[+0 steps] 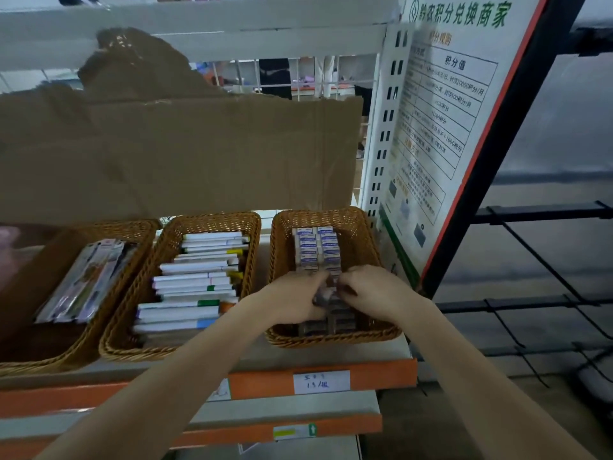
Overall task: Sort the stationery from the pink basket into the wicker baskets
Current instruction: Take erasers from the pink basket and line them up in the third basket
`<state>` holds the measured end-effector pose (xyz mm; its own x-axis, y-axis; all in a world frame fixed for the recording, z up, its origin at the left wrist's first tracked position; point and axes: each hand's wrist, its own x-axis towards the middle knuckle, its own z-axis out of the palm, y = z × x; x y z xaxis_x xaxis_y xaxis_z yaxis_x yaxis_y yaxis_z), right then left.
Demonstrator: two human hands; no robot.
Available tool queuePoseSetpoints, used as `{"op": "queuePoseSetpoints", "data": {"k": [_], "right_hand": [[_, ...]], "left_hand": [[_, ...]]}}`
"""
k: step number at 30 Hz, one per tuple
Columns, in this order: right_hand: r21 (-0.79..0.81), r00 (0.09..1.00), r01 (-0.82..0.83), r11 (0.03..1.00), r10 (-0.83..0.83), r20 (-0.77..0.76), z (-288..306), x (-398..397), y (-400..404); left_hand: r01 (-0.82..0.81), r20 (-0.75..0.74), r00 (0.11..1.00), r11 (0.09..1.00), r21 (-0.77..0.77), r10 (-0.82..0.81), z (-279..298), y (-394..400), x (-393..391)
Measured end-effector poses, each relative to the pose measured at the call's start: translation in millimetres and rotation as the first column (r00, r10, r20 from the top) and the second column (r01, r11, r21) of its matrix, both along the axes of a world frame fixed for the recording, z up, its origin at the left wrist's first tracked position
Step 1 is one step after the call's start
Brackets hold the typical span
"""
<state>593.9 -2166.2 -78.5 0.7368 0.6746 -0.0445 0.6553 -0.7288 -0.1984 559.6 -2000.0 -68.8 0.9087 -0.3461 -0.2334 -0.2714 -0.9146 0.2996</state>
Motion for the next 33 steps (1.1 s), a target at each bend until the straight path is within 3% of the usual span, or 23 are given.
{"op": "queuePoseSetpoints", "data": {"k": [10, 18, 22, 28, 33], "right_hand": [[0.049, 0.998, 0.030, 0.998, -0.027, -0.057, 6.0, 0.5, 0.0], [0.027, 0.996, -0.001, 1.000, 0.003, -0.091, -7.8, -6.6, 6.4], [0.037, 0.991, 0.031, 0.999, -0.026, -0.133, -5.0, 0.8, 4.9], [0.248, 0.954, 0.188, 0.950, -0.116, -0.278, 4.5, 15.1, -4.0], [0.284, 0.960, 0.191, 0.940, -0.120, -0.252, 5.5, 29.6, 3.1]], "left_hand": [[0.059, -0.077, 0.996, 0.993, 0.103, -0.051, 13.9, 23.3, 11.7], [0.089, -0.005, 0.996, 0.966, 0.244, -0.090, 5.3, 16.6, 22.1], [0.081, 0.068, 0.994, 0.987, 0.142, -0.091, 2.3, 21.0, 22.0], [-0.008, 0.149, 0.989, 1.000, 0.024, 0.005, -1.9, 25.6, 26.3], [-0.088, 0.231, 0.968, 0.995, -0.038, 0.095, -6.5, 25.6, 34.6]]}}
